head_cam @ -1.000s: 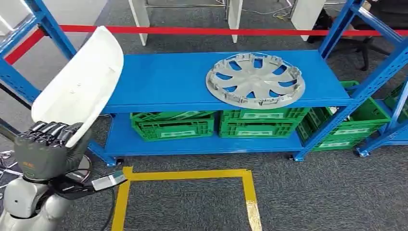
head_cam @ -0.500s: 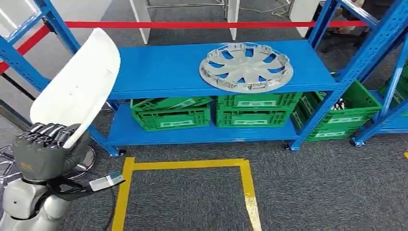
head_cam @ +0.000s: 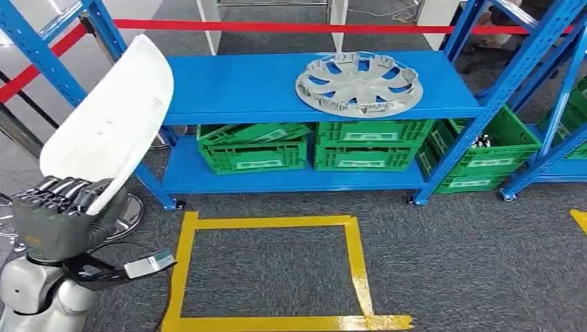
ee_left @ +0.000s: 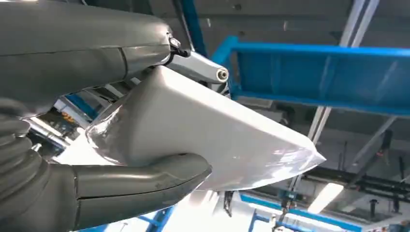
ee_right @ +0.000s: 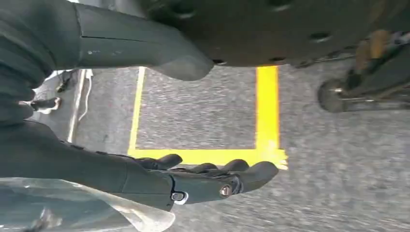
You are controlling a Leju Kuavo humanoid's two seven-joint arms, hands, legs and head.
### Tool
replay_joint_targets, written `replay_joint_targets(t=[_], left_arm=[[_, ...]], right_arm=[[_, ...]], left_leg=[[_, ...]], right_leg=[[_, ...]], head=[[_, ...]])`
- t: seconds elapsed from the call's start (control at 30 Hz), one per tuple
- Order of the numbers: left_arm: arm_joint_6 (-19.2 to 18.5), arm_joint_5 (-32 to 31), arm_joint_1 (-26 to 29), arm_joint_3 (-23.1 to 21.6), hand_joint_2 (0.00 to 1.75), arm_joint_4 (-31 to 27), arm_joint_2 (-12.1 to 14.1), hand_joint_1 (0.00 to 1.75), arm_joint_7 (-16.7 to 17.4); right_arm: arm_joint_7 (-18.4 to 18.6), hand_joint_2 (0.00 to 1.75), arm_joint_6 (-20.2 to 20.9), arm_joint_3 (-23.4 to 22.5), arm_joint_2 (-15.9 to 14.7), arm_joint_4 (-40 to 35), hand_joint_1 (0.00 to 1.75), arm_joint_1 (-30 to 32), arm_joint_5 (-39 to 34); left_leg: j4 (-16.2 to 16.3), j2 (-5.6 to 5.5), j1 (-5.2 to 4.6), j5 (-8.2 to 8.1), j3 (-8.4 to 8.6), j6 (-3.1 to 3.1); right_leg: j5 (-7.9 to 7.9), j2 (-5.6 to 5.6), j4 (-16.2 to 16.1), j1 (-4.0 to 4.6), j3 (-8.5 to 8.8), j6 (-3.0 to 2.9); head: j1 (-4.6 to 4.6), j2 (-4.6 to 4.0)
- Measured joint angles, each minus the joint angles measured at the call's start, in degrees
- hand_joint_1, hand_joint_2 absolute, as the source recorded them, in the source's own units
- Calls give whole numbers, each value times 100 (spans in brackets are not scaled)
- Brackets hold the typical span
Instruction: Take the parts from the cabinet and place them on the table.
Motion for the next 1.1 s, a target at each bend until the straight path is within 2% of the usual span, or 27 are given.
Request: replay_joint_targets(t=[0.07, 0.1, 0.13, 0.17, 0.23, 0.27, 0.3, 0.33, 0.37, 0.4, 0.47, 0.5, 0.53, 0.6, 0.63, 0.67, 0.7, 0.73, 0.77, 0.8, 0.83, 0.87, 0.9, 0.97, 1.0, 1.03, 1.1], left_arm=[[0, -2, -1, 9, 175, 0, -50, 175, -22], [0, -4, -2, 9, 175, 2, -72, 175, -28], [0, -4, 0, 11, 175, 4, -100, 175, -33], [0, -4, 3, 11, 175, 11, -118, 175, -35], [0, -4, 3, 11, 175, 15, -142, 175, -52], [0, -4, 2, 11, 175, 15, -151, 175, -52], [0, -4, 1, 11, 175, 15, -157, 175, -50], [2, -4, -8, 13, 175, 15, -160, 175, -28], [2, 0, -7, 13, 175, 17, -162, 175, -13], [2, 0, -16, 9, 175, 22, -170, 175, 5], [0, -2, -10, 4, 175, 26, -184, 175, 13], [0, -2, -8, 4, 175, 28, -184, 175, 13], [0, 0, -9, 4, 175, 28, -184, 175, 13], [0, 22, -8, 4, 175, 33, -188, 175, 11], [0, 57, -9, 4, 175, 33, -186, 175, -13], [0, 90, -9, 4, 175, 35, -179, 175, -37], [0, 118, -9, 11, 175, 35, -179, 175, -67], [0, 127, -10, 20, 175, 35, -177, 175, -79], [0, 136, -11, 26, 175, 35, -177, 175, -85], [0, 142, -19, 30, 175, 35, -177, 175, -87], [0, 149, -31, 31, 175, 35, -177, 175, -87], [2, 153, -46, 31, 175, 35, -177, 175, -94], [2, 157, -47, 31, 175, 35, -177, 175, -94], [2, 164, -45, 33, 175, 35, -177, 175, -94], [2, 168, -61, 35, 175, 37, -173, 175, -98], [0, 171, -65, 44, 175, 37, -173, 175, -111], [0, 181, -63, 61, 175, 37, -184, 175, -129]], right_arm=[[-2, 175, -2, -22, 0, 11, 0, 36, -11], [-18, 175, -7, -26, 0, 13, 0, 43, -18], [-37, 175, -20, -42, 0, 17, 0, 50, -26], [-52, 175, -26, -66, 0, 20, 0, 60, -37], [-61, 175, -28, -77, 0, 22, 0, 82, -42], [-66, 175, -35, -81, 0, 24, 0, 87, -46], [-77, 175, -42, -92, 2, 26, 0, 84, -55], [-81, 175, -42, -110, 0, 28, 0, 82, -55], [-81, 175, -42, -118, 0, 33, 0, 76, -50], [-76, 175, -44, -127, 0, 35, 0, 86, -48], [-65, 175, -39, -153, 9, 35, 0, 102, -39], [-74, 175, -39, -160, 11, 39, 0, 101, -39], [-83, 175, -39, -162, 11, 39, 0, 102, -42], [-101, 175, -31, -164, 11, 39, 0, 93, -22], [-103, 175, -31, -164, 11, 39, 0, 86, -15], [-101, 175, -31, -164, 11, 39, 0, 73, 7], [-101, 175, -31, -164, 11, 41, 0, 64, 24], [-101, 175, -31, -164, 13, 41, 0, 51, 35], [-101, 175, -31, -164, 15, 42, 0, 38, 37], [-101, 175, -31, -164, 18, 41, 0, 26, 41], [-103, 175, -31, -164, 20, 42, 0, 16, 42], [-103, 175, -31, -164, 22, 42, 0, 12, 46], [-105, 175, -31, -164, 22, 44, 0, 6, 46], [-103, 175, -31, -164, 22, 50, 0, 25, 46], [-103, 175, -33, -166, 20, 57, 0, 22, 46], [-103, 175, -33, -166, 20, 61, 0, 25, 46], [-105, 175, -33, -169, 20, 66, 0, 23, 52]], left_leg=[[27, 3, -5, 138, -190, 32], [35, 6, -13, 214, -288, 32], [47, 10, -14, 298, -404, 24], [65, 16, -14, 372, -515, 14], [144, 20, 0, 502, -768, -25], [203, 19, 8, 550, -880, -52], [288, 13, -9, 588, -945, -88], [386, 14, -31, 608, -1020, -104], [404, 17, -36, 681, -1031, -121], [393, 20, -28, 743, -1040, -131], [394, -2, -12, 785, -1098, -207], [488, -15, 3, 529, -1147, -257], [769, -17, 17, 124, -1201, -289], [1619, -17, 42, -547, -1300, -333], [1927, -17, 50, -652, -1319, -340], [2182, -18, 52, -571, -1285, -341], [2166, -19, 54, -353, -1173, -332], [1919, -22, 56, -131, -937, -316], [1415, -25, 56, 16, -562, -287], [872, -40, 55, -10, -168, -253], [336, -46, 31, -203, 179, -221], [71, -46, 29, -287, 291, -207], [100, -45, 10, -242, 219, -202], [63, -36, -6, -102, 96, -129], [34, 16, 28, -6, 39, -86], [32, 8, 27, 67, -63, -30], [35, 13, 13, 217, -256, 3]], right_leg=[[-734, 4, 712, -15, -188, 40], [-938, 3, 1115, -16, -248, 61], [-935, 3, 1445, -18, -266, 81], [-735, 2, 1580, -22, -214, 96], [-163, 1, 1244, -42, 188, 126], [-94, 0, 824, -57, 520, 143], [-311, 9, 221, -88, 970, 160], [-544, 21, -391, -75, 1389, 128], [-615, 30, -393, -67, 1286, 25], [-581, 33, -357, -53, 1261, 25], [-481, -1, -328, -70, 1132, -102], [-412, -24, -307, -72, 1057, -147], [-339, -31, -307, -71, 970, -186], [-175, -51, -299, -62, 781, -208], [-110, -58, -282, -60, 748, -206], [-19, -65, -250, -59, 603, -202], [51, -67, -214, -59, 476, -201], [114, -67, -179, -59, 351, -193], [174, -62, -150, -59, 249, -181], [227, -53, -135, -59, 197, -163], [272, -41, -121, -24, 161, -130], [349, -45, -130, -32, 132, -94], [422, -44, -156, -43, 111, -59], [571, -40, -224, -49, 69, 28], [396, -13, -154, -66, 12, 37], [50, -10, 23, -62, -64, 50], [-682, -7, 763, -65, -252, 68]], head=[[44, 0], [40, 0], [57, 0], [55, 0], [55, 0], [55, 0], [64, 0], [66, 0], [51, 0], [66, 0], [79, 0], [64, 0], [24, 0], [20, 0], [20, 0], [16, 0], [13, 0], [16, 0], [9, 0], [11, 0], [9, 0], [22, 0], [18, 0], [20, 0], [-6, 0], [22, 0], [88, 0]])
